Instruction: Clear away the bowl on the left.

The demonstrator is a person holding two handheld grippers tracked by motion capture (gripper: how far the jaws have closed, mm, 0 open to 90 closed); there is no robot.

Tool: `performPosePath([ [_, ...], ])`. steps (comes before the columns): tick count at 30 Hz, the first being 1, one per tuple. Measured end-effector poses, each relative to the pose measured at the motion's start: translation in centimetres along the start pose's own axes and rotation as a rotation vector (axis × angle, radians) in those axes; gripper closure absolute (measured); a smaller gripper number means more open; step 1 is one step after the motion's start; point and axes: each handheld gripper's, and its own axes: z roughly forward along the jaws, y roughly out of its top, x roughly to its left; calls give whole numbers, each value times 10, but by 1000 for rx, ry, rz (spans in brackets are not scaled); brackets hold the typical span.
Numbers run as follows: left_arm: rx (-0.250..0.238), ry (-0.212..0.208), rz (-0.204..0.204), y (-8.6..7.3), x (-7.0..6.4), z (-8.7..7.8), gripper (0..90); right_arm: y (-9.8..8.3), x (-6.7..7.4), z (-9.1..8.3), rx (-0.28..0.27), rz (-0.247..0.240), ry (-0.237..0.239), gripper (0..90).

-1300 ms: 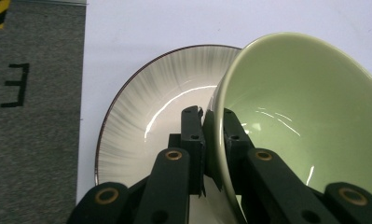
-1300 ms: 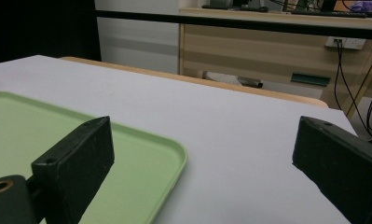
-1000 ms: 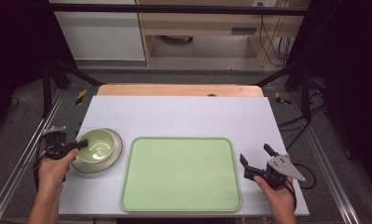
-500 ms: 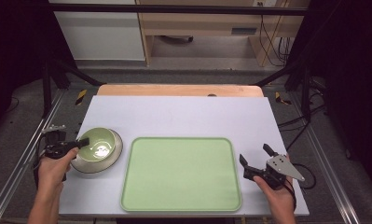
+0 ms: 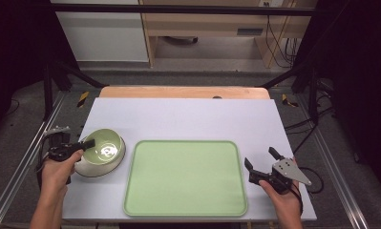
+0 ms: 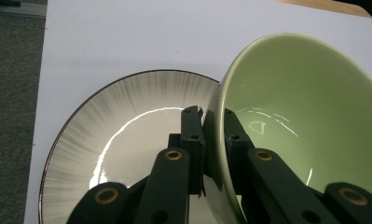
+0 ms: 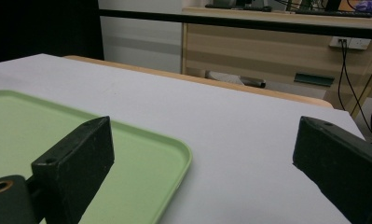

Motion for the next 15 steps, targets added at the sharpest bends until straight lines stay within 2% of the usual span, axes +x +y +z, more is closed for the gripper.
performPosePath([
  [11, 3, -2, -4, -2, 0, 2, 827, 0, 0, 0, -1, 5, -3, 55],
  [15, -3, -21, 0, 0, -4, 2, 826, 0, -1, 0, -1, 4, -6, 55],
])
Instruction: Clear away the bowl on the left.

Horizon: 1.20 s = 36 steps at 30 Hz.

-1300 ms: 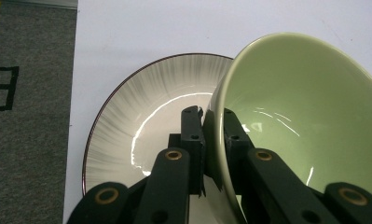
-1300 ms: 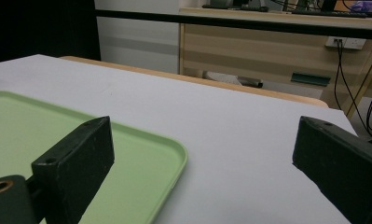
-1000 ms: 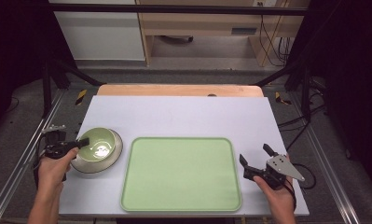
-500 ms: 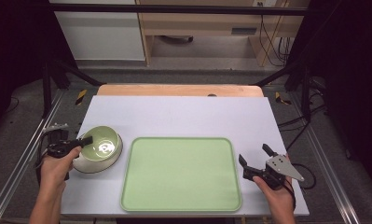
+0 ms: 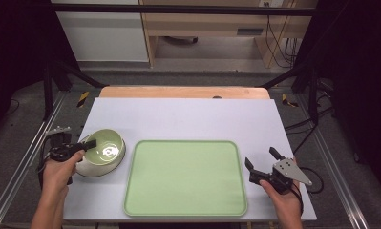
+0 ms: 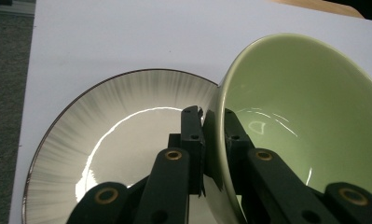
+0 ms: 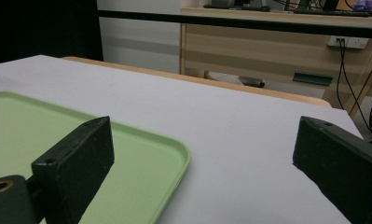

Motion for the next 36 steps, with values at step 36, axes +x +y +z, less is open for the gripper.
performPosePath([
  [36, 46, -199, 137, 4, -84, 26, 826, 1, -1, -1, -6, 6, 1, 53],
])
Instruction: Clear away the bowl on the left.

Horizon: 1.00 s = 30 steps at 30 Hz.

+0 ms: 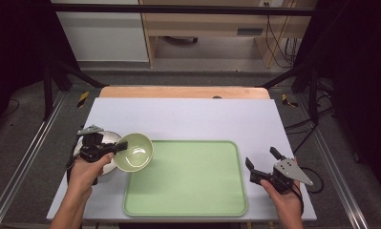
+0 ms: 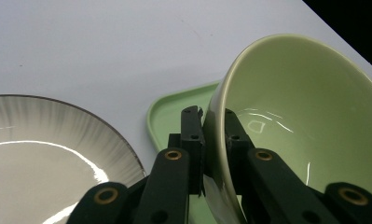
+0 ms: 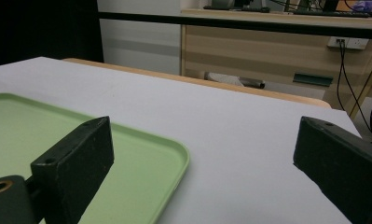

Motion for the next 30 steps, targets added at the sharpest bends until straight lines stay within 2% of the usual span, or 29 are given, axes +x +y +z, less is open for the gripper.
performPosePath([
  [10, 8, -33, 31, 1, -18, 11, 826, 0, 0, 0, 1, -1, 0, 53],
  [16, 30, -51, 49, -1, -30, 21, 826, 0, 0, 0, 1, -2, 0, 53],
  [17, 40, -53, 64, -1, -33, 24, 826, 0, 0, 0, -1, -1, 0, 53],
  [19, 48, -68, 66, -2, -37, 29, 826, 0, 0, 0, -1, -3, -1, 53],
  [30, 71, -91, 84, -4, -51, 41, 825, 0, 0, 0, -1, -1, 3, 53],
])
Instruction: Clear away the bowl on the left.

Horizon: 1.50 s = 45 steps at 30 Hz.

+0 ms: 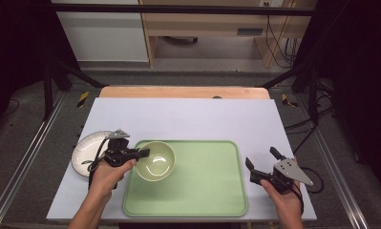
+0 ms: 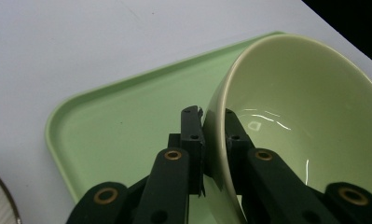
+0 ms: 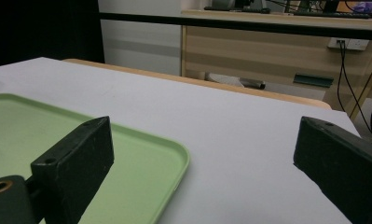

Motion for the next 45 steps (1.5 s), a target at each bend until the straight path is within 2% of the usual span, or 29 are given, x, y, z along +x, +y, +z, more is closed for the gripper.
performPosePath([
  [13, 10, -17, 14, -1, -17, 17, 825, 0, 2, 1, 4, -6, 2, 53],
  [19, 33, -27, 33, -2, -25, 27, 825, 0, 1, 1, 4, -6, 1, 53],
  [28, 37, -46, 34, -1, -34, 37, 825, 0, 1, 0, 5, -9, 0, 54],
  [35, 40, -54, 34, -1, -36, 40, 825, 0, 1, 1, 5, -8, 0, 54],
  [45, 69, -67, 34, -3, -39, 49, 824, 0, 2, 1, 4, -3, 4, 55],
])
